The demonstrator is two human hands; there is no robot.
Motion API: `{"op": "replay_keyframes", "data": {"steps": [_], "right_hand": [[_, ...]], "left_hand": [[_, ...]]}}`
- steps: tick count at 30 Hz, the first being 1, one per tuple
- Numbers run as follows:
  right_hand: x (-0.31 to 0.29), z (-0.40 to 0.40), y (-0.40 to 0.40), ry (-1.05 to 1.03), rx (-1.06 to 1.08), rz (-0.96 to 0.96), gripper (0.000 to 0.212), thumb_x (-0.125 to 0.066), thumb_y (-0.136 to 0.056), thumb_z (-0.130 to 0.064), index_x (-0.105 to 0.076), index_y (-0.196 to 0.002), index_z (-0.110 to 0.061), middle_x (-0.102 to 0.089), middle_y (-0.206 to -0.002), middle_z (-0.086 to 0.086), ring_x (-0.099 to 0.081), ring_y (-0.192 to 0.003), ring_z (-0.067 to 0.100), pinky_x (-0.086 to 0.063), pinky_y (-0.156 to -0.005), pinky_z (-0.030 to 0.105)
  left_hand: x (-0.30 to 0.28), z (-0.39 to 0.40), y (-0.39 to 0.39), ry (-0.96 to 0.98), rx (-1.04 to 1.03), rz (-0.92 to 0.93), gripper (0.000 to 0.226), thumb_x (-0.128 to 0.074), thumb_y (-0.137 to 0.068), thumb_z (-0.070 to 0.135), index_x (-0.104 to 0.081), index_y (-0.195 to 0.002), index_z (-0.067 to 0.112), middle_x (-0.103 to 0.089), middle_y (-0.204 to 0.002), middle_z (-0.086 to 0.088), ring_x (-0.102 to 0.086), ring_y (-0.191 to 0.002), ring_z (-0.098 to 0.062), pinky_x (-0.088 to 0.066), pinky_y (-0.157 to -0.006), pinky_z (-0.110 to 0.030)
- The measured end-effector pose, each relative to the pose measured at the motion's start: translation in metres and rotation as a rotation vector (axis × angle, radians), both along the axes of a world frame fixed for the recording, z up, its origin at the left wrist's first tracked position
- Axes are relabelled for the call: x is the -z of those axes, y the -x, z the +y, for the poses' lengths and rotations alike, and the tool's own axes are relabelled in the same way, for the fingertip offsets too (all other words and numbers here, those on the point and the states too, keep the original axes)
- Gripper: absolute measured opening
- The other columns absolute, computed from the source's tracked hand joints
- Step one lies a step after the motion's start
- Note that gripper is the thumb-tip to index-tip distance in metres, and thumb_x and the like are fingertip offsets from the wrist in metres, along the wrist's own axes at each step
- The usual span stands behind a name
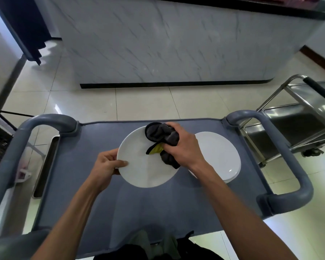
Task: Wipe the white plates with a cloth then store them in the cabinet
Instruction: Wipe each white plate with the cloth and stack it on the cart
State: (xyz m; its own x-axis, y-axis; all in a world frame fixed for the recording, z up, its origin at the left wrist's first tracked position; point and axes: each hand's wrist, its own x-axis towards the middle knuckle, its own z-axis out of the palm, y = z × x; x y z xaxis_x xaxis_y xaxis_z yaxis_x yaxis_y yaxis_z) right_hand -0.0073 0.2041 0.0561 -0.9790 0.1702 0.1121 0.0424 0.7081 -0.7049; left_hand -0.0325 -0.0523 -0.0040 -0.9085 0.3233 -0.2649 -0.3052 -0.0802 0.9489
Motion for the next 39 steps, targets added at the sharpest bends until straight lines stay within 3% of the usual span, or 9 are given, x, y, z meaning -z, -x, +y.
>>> {"op": "replay_keyframes", "data": {"steps": [3,6,10,14,18,24,28,35,39], "right_hand": [[0.002,0.009,-0.003,0.089,0.018,0.035,0.062,-0.079,-0.071,-0.028,-0.052,-0.124,-0.046,-0.071,-0.101,-0.020,-0.066,-0.094,0.006,-0.054,-0.087,0.027],[0.002,0.015,-0.006,0.096,0.031,0.118,0.059,-0.079,-0.071,-0.026,-0.055,-0.123,-0.042,-0.071,-0.101,-0.021,-0.065,-0.093,0.002,-0.051,-0.084,0.018],[0.001,0.024,-0.010,0.047,0.002,0.264,0.056,-0.078,-0.071,-0.019,-0.060,-0.122,-0.034,-0.070,-0.103,-0.018,-0.064,-0.091,0.004,-0.052,-0.080,0.019],[-0.003,0.035,-0.011,-0.015,-0.031,0.377,0.057,-0.076,-0.072,-0.017,-0.061,-0.126,-0.026,-0.070,-0.111,-0.010,-0.064,-0.097,0.014,-0.053,-0.085,0.029],[-0.005,0.048,-0.012,-0.089,-0.047,0.491,0.060,-0.081,-0.069,-0.007,-0.064,-0.127,-0.015,-0.070,-0.114,0.000,-0.062,-0.101,0.019,-0.042,-0.092,0.013],[-0.007,0.060,-0.011,-0.112,-0.162,0.698,0.051,-0.078,-0.076,-0.009,-0.062,-0.124,-0.011,-0.069,-0.115,0.007,-0.063,-0.102,0.026,-0.049,-0.093,0.026],[0.003,0.064,-0.012,-0.123,-0.216,0.770,0.051,-0.078,-0.079,-0.006,-0.060,-0.125,-0.015,-0.068,-0.113,0.009,-0.064,-0.099,0.030,-0.053,-0.083,0.043],[0.020,0.086,-0.017,-0.104,-0.277,0.745,0.051,-0.078,-0.081,-0.004,-0.062,-0.126,-0.018,-0.065,-0.117,0.006,-0.062,-0.105,0.025,-0.051,-0.086,0.044],[0.027,0.101,-0.022,-0.129,-0.341,0.698,0.050,-0.078,-0.081,-0.005,-0.062,-0.127,-0.017,-0.064,-0.122,0.008,-0.061,-0.111,0.027,-0.050,-0.090,0.045]], "left_hand": [[-0.003,0.010,-0.002,0.010,-0.023,0.031,0.033,-0.070,-0.069,-0.002,-0.080,-0.092,0.020,-0.076,-0.086,-0.008,-0.072,-0.074,-0.022,-0.058,-0.057,-0.033],[-0.003,0.025,-0.004,0.032,-0.104,0.029,0.037,-0.062,-0.080,-0.013,-0.079,-0.091,0.019,-0.075,-0.082,-0.005,-0.071,-0.071,-0.020,-0.058,-0.056,-0.031],[-0.004,0.047,-0.012,0.052,-0.212,-0.022,0.028,-0.059,-0.086,-0.008,-0.076,-0.093,0.012,-0.075,-0.081,-0.001,-0.068,-0.076,-0.021,-0.058,-0.060,-0.031],[-0.008,0.057,-0.020,-0.125,-0.266,-0.094,0.023,-0.058,-0.082,0.024,-0.078,-0.090,0.018,-0.072,-0.093,-0.003,-0.066,-0.091,-0.024,-0.056,-0.080,-0.044],[-0.010,0.061,-0.025,-0.251,-0.388,-0.332,0.045,-0.053,-0.093,0.053,-0.072,-0.109,0.015,-0.067,-0.113,-0.011,-0.063,-0.109,-0.029,-0.048,-0.097,-0.060],[-0.014,0.070,-0.035,-0.194,-0.180,-0.708,0.084,-0.057,-0.074,0.079,-0.067,-0.113,0.005,-0.072,-0.116,-0.016,-0.070,-0.105,-0.038,-0.051,-0.089,-0.052],[-0.026,0.085,-0.029,-0.246,-0.199,-0.723,0.071,-0.064,-0.073,0.065,-0.068,-0.111,0.006,-0.072,-0.114,-0.014,-0.070,-0.102,-0.035,-0.048,-0.080,-0.043],[-0.037,0.115,-0.032,-0.523,-0.414,-0.699,0.041,-0.058,-0.078,0.017,-0.061,-0.111,-0.005,-0.066,-0.091,-0.015,-0.072,-0.071,-0.028,-0.055,-0.063,-0.031],[-0.037,0.122,-0.028,-0.620,-0.538,-0.637,0.021,-0.048,-0.097,0.004,-0.059,-0.109,-0.009,-0.067,-0.097,-0.021,-0.073,-0.075,-0.029,-0.061,-0.061,-0.032]]}}
